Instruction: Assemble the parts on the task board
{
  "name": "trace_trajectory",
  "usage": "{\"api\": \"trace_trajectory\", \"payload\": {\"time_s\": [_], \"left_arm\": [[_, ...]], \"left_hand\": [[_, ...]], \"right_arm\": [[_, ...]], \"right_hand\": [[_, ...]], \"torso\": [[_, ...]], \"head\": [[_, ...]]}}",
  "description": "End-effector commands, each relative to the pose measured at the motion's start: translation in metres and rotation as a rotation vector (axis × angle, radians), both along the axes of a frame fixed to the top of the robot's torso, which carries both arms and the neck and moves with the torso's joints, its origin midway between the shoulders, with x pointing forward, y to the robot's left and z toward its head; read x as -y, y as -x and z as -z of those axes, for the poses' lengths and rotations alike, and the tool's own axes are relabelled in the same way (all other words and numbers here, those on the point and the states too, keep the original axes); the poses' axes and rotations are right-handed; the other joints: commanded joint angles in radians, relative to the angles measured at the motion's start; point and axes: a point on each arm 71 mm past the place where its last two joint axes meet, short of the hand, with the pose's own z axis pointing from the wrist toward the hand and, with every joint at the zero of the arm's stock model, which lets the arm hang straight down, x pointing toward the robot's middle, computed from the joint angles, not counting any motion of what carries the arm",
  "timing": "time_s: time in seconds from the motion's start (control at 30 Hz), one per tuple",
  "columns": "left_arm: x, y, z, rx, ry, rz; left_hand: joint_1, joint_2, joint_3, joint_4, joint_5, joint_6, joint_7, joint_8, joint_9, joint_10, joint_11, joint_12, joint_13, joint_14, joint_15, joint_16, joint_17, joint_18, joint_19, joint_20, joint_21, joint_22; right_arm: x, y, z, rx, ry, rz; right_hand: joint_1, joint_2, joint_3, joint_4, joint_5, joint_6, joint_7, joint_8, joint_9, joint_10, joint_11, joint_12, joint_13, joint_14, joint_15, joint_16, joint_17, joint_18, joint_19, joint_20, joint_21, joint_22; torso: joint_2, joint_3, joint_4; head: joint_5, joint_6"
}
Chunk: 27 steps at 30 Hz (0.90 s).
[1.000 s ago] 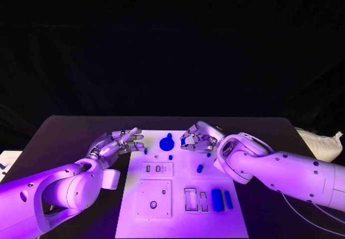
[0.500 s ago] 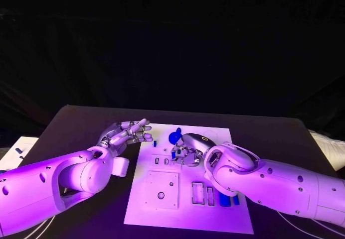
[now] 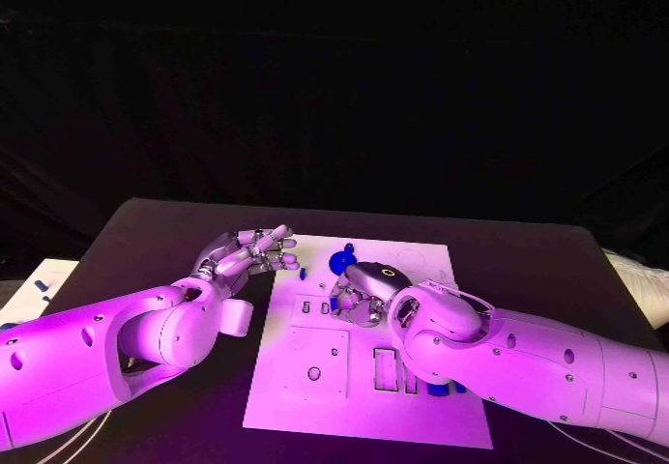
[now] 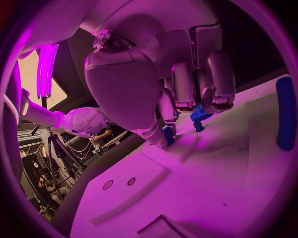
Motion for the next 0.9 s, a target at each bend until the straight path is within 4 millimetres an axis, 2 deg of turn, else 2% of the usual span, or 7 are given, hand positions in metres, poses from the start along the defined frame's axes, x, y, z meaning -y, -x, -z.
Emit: {"api": "trace_trajectory", "payload": {"time_s": [0.03, 0.17, 0.43, 0.9], "left_arm": [[0.0028, 0.0006, -0.0014, 0.010, 0.017, 0.019], [0.0030, 0.0007, -0.0014, 0.009, 0.017, 0.020], [0.0034, 0.0012, -0.0015, 0.008, 0.018, 0.023], [0.0031, 0.0014, -0.0015, 0.006, 0.017, 0.023]], "left_hand": [[0.012, 0.002, 0.002, -0.005, -0.002, 0.002, 0.006, -0.006, 0.000, -0.001, 0.000, -0.002, -0.001, -0.002, 0.002, -0.007, 0.001, 0.002, -0.001, 0.004, 0.003, 0.002], [0.012, 0.002, 0.002, -0.005, -0.002, 0.002, 0.006, -0.006, 0.000, -0.001, 0.000, -0.002, -0.001, -0.002, 0.002, -0.007, 0.001, 0.002, -0.001, 0.004, 0.003, 0.002], [0.012, 0.002, 0.002, -0.005, -0.002, 0.002, 0.006, -0.006, 0.000, -0.001, 0.000, -0.002, -0.001, -0.002, 0.002, -0.007, 0.001, 0.002, -0.001, 0.004, 0.003, 0.002], [0.012, 0.002, 0.002, -0.005, -0.002, 0.002, 0.006, -0.006, 0.000, -0.001, 0.000, -0.002, -0.001, -0.002, 0.002, -0.007, 0.001, 0.002, -0.001, 0.004, 0.003, 0.002]], "right_arm": [[-0.0005, 0.0002, 0.0037, 0.004, 0.057, 0.003], [-0.0007, -0.0003, 0.0053, -0.004, 0.068, 0.006], [-0.0001, -0.0005, 0.0084, -0.024, 0.094, 0.006], [0.0009, 0.0003, 0.0127, -0.062, 0.141, -0.006]], "right_hand": [[0.015, 0.022, 0.002, -0.001, 0.005, 0.009, -0.005, 0.006, 0.034, 0.016, -0.016, 0.004, -0.008, 0.072, -0.003, -0.004, 0.117, -0.005, 0.075, -0.002, -0.003, 0.227], [0.015, 0.022, 0.002, -0.001, 0.005, 0.009, -0.005, 0.006, 0.034, 0.016, -0.016, 0.004, -0.008, 0.072, -0.003, -0.004, 0.117, -0.005, 0.075, -0.002, -0.003, 0.227], [0.008, 0.016, -0.001, -0.003, 0.002, 0.007, -0.004, 0.004, 0.036, 0.014, -0.016, 0.000, -0.010, 0.071, -0.003, -0.007, 0.113, -0.004, 0.073, -0.002, -0.004, 0.225], [-0.026, -0.027, -0.020, -0.003, -0.002, -0.016, 0.007, -0.015, 0.036, 0.001, -0.007, -0.022, -0.020, 0.069, 0.004, -0.014, 0.104, -0.002, 0.066, 0.003, -0.009, 0.216]], "torso": [[0.001, 0.0000, 0.0013], [0.000, 0.0003, -0.0002], [0.000, 0.0001, 0.0006], [0.001, 0.0004, -0.0003]], "head": [[-0.002, -0.003], [0.000, -0.005], [0.000, -0.006], [0.001, -0.009]]}}
